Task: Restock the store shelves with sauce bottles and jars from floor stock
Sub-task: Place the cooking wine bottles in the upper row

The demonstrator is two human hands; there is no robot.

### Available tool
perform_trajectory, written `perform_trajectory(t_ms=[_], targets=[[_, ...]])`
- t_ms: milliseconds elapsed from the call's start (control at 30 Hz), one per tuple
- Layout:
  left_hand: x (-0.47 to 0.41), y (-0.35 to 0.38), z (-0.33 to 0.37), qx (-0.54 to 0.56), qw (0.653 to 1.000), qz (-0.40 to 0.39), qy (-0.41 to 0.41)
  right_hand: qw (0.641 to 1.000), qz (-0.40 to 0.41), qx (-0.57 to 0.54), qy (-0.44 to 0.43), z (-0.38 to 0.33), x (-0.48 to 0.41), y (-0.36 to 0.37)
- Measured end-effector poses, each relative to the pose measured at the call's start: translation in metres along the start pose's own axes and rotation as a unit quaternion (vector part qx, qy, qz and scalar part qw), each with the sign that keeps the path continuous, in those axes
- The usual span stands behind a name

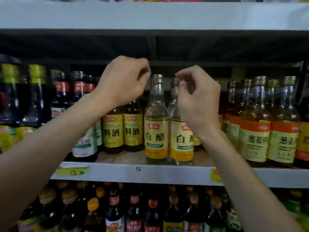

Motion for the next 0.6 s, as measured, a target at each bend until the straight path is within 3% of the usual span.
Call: perform_trajectory(t_ms=[100,200,267,400,600], targets=[[0.008,0.002,-0.054,-0.104,0.993,-0.021,-0.043,0.998,-0.045,0.024,-0.047,-0.032,-0.003,0.043],[0.007,0.025,-0.09,-0.287,0.943,-0.17,-0.007,0.983,-0.163,0.074,-0.032,-0.043,-0.011,0.096],[0.005,0.038,-0.106,-0.334,0.905,-0.263,0.003,0.966,-0.229,0.12,-0.019,-0.042,-0.019,0.126],[-0.005,0.056,-0.118,-0.32,0.869,-0.375,-0.035,0.922,-0.307,0.235,0.022,-0.028,-0.033,0.171],[-0.014,0.053,-0.111,-0.252,0.881,-0.4,0.008,0.875,-0.382,0.258,0.146,0.001,-0.044,0.202]])
Point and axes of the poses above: each hand's wrist, its own x-axis away from the middle knuckle, its own y-axis out of the palm, z = x × y, the point moved 5 cm from there along -x, towards the middle knuckle
